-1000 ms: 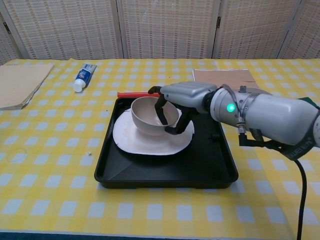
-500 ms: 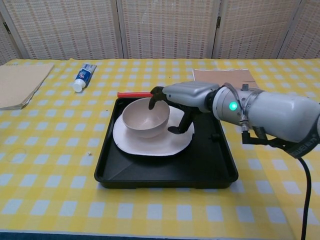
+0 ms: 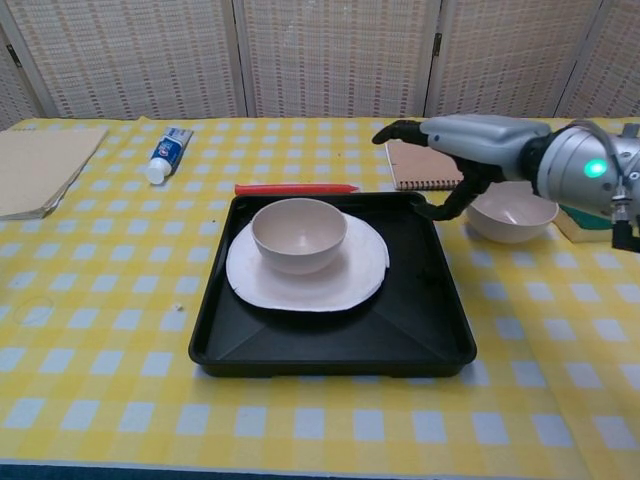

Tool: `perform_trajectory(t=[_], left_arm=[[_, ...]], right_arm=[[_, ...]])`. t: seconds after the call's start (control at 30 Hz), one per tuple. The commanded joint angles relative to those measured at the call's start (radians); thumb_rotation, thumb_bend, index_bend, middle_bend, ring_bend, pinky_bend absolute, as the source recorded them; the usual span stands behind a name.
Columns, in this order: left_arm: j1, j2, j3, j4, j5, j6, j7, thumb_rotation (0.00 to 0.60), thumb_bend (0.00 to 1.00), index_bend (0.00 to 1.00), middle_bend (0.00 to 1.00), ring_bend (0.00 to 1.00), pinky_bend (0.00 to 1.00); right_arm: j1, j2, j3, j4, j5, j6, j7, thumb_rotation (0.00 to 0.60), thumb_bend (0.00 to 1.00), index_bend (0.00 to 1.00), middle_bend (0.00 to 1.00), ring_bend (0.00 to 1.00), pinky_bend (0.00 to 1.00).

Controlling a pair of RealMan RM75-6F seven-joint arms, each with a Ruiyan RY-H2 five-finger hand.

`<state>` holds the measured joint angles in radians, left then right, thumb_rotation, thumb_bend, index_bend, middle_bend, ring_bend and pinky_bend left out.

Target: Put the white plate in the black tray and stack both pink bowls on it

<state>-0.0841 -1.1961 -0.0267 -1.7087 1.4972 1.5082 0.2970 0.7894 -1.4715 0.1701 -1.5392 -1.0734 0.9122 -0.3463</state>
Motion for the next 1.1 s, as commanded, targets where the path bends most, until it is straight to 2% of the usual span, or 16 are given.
perform_trajectory(t=[0.03,0.1,0.17,0.27,0.47,0.77,1.1], left_arm=[[-0.002,-0.005,0.002,-0.001,0.002,-0.004,0.011,0.600,0.29,0.00,0.07,0.00,0.00],[-0.003,-0.008,0.001,0.000,0.001,-0.006,0.013,0.600,0.29,0.00,0.07,0.00,0.00],[-0.006,-0.013,-0.002,0.004,-0.004,-0.011,0.015,0.600,0.29,0.00,0.07,0.00,0.00],[-0.011,-0.021,-0.003,0.006,-0.014,-0.023,0.023,0.600,0.29,0.00,0.07,0.00,0.00],[-0.013,-0.028,-0.001,0.005,-0.009,-0.025,0.035,0.600,0.29,0.00,0.07,0.00,0.00],[-0.015,-0.028,-0.001,0.007,-0.016,-0.032,0.037,0.600,0.29,0.00,0.07,0.00,0.00],[-0.019,-0.029,0.000,0.008,-0.022,-0.042,0.037,0.600,0.29,0.00,0.07,0.00,0.00]], right_arm=[[-0.078,0.072,-0.042,0.023,-0.071,0.053,0.096,0.600,0.45,0.00,0.00,0.00,0.00],[-0.105,0.087,-0.063,0.041,-0.103,0.074,0.125,0.600,0.45,0.03,0.00,0.00,0.00],[-0.127,0.094,-0.078,0.069,-0.130,0.090,0.155,0.600,0.45,0.10,0.00,0.00,0.00],[-0.145,0.093,-0.079,0.114,-0.148,0.103,0.192,0.600,0.45,0.22,0.00,0.00,0.00],[-0.158,0.076,-0.079,0.208,-0.144,0.078,0.226,0.600,0.45,0.34,0.00,0.00,0.00],[-0.161,0.016,-0.088,0.331,-0.147,0.020,0.251,0.600,0.45,0.40,0.00,0.00,0.00],[-0.152,-0.040,-0.084,0.403,-0.173,-0.012,0.268,0.600,0.45,0.43,0.00,0.00,0.00]])
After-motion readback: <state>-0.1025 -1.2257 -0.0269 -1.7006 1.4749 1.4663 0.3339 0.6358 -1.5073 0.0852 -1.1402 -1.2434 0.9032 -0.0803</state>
